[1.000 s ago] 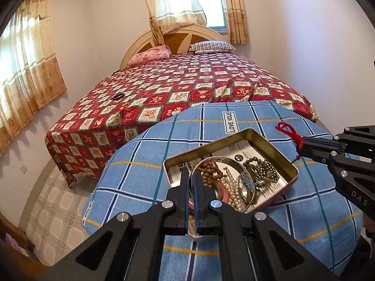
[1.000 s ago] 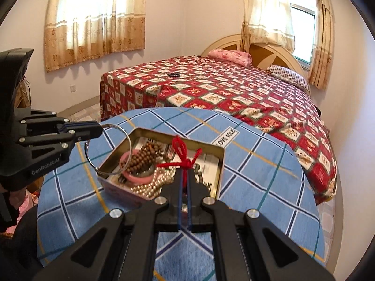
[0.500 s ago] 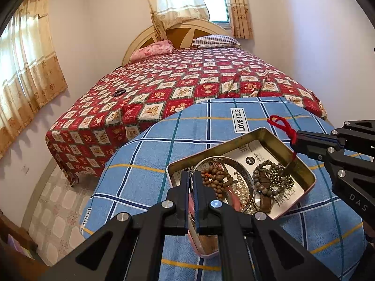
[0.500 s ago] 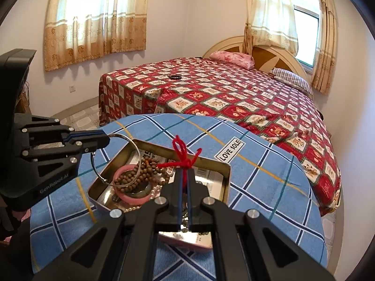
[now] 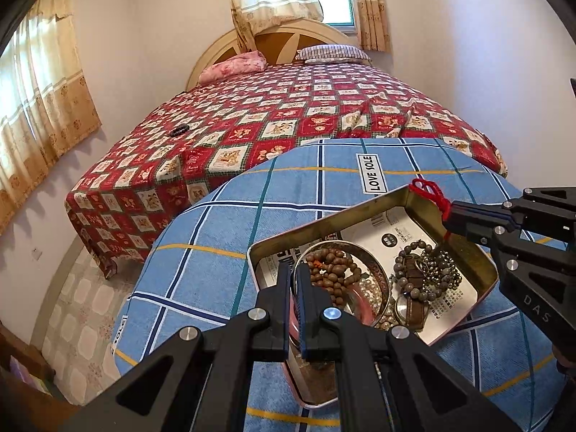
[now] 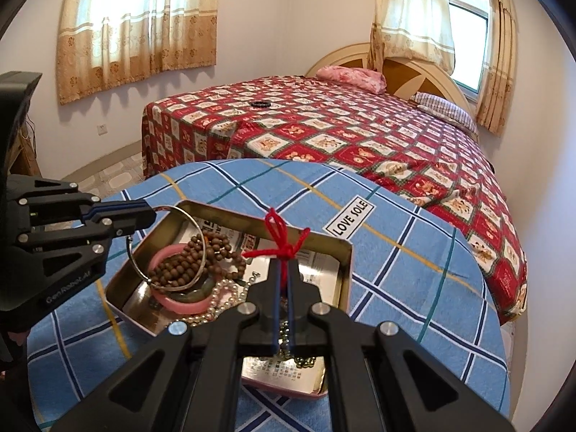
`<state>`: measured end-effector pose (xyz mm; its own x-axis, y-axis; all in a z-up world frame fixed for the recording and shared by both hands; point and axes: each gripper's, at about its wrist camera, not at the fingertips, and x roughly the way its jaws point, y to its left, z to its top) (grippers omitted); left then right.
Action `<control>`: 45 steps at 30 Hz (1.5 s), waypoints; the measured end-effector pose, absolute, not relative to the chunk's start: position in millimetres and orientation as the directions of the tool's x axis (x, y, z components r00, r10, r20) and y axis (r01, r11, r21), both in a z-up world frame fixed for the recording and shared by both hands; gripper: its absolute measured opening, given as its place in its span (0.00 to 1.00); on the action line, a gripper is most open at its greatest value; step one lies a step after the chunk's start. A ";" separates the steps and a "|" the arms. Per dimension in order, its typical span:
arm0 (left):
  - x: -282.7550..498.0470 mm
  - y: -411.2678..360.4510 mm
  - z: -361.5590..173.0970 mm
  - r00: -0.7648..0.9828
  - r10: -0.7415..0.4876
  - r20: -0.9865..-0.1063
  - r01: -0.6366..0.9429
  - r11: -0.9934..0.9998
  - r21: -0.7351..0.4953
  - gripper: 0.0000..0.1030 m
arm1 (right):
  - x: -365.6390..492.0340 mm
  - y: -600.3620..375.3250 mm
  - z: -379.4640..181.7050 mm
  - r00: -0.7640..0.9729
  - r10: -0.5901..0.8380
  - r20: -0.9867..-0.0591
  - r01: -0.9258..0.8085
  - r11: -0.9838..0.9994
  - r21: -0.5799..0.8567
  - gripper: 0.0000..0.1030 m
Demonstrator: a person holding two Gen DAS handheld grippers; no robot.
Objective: Organize jewelry
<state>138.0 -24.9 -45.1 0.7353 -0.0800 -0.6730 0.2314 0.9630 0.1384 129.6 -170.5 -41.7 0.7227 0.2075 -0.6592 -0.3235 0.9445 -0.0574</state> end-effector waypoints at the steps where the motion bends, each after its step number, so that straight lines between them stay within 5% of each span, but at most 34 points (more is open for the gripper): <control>1: 138.2 -25.0 -45.2 0.736 -0.082 -0.672 0.232 0.963 0.137 0.03 | 130.2 -170.4 -42.5 0.723 0.205 -0.660 -0.323 0.945 -0.060 0.04; 11: 142.6 -29.6 -49.1 0.725 -0.108 -0.680 0.253 0.960 0.117 0.09 | 133.5 -172.5 -48.8 0.726 0.182 -0.663 -0.306 0.949 -0.074 0.04; 13: 142.3 -28.9 -48.9 0.729 -0.080 -0.679 0.233 0.963 0.136 0.27 | 134.7 -174.6 -50.7 0.729 0.172 -0.663 -0.294 0.953 -0.076 0.17; 15: 136.1 -26.6 -44.7 0.756 -0.064 -0.651 0.208 0.967 0.146 0.68 | 133.4 -178.8 -51.6 0.734 0.161 -0.659 -0.278 0.958 -0.075 0.45; 17: 126.3 -21.9 -36.5 0.794 -0.049 -0.606 0.173 0.974 0.148 0.75 | 131.0 -179.8 -50.8 0.741 0.152 -0.654 -0.267 0.960 -0.081 0.49; 45: 87.7 1.6 -18.7 0.806 -0.057 -0.590 0.143 0.985 0.101 0.76 | 89.8 -187.3 -19.4 0.798 0.131 -0.588 -0.224 0.971 -0.087 0.55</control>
